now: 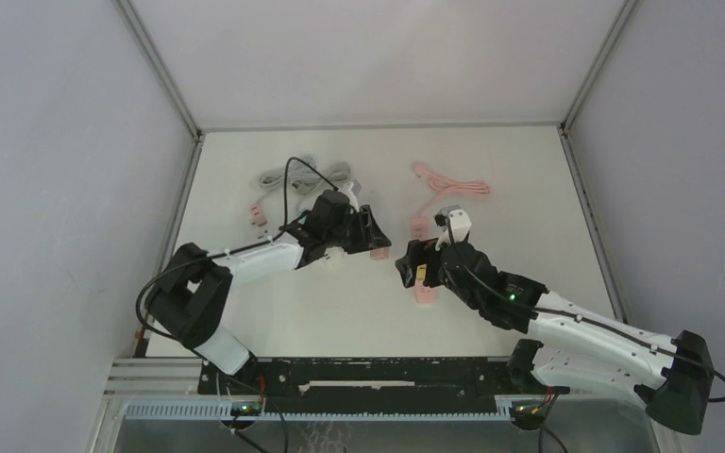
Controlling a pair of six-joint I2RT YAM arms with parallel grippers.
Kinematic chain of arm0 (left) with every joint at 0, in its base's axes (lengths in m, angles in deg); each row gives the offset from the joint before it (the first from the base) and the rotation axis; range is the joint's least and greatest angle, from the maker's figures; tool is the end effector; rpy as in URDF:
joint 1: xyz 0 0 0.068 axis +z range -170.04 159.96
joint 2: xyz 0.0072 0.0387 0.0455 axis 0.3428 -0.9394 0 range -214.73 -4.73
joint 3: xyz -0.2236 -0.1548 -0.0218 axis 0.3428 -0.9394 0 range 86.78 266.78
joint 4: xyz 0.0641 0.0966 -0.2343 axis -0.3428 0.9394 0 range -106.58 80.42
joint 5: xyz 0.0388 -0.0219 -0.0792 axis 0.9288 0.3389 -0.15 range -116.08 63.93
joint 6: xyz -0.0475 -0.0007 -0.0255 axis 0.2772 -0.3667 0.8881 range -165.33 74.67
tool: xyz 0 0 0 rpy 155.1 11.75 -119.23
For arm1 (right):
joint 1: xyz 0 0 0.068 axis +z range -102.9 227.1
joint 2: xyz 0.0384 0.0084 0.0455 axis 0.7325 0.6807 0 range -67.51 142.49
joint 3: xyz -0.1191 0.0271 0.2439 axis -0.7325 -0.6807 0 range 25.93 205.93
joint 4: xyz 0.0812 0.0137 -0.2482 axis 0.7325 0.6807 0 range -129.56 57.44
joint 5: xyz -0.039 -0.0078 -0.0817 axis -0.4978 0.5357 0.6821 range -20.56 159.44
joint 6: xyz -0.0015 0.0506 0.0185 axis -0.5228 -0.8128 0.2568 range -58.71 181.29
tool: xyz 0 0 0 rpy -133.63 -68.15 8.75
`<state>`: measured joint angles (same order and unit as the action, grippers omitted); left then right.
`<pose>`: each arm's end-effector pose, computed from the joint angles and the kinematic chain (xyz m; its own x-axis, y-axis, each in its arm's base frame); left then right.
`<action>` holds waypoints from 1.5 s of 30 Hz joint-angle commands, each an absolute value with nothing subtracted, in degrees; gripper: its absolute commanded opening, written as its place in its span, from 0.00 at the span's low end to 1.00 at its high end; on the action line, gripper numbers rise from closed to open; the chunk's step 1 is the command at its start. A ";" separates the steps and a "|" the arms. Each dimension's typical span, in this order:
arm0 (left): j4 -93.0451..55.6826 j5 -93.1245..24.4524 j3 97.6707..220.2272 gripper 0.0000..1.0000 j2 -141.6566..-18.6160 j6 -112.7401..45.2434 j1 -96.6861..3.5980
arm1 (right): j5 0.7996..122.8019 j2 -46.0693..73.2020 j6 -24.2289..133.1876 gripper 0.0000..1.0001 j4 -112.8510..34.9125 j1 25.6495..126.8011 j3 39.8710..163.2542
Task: Insert the plug
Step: Pick up the plug from the center of the board.
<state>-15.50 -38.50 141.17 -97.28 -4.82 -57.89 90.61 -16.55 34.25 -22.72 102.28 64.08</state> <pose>0.2682 -0.2181 0.2043 -0.8544 -0.1395 -0.5005 0.2311 0.7607 -0.6066 0.1242 0.1562 0.2698 -0.5183 -0.0026 -0.8552 -0.3938 0.8884 0.2360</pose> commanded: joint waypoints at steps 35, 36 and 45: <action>-53.57 -30.55 112.28 0.04 -73.31 55.38 -62.67 | 100.13 -2.16 49.17 0.71 -59.50 111.66 63.56; -53.58 -30.36 112.15 0.04 -73.22 55.66 -62.75 | 100.46 -2.01 49.43 0.68 -60.67 111.62 63.20; -53.58 -29.08 112.00 0.03 -72.90 56.91 -63.11 | 100.97 0.75 50.70 0.58 -62.65 111.80 63.00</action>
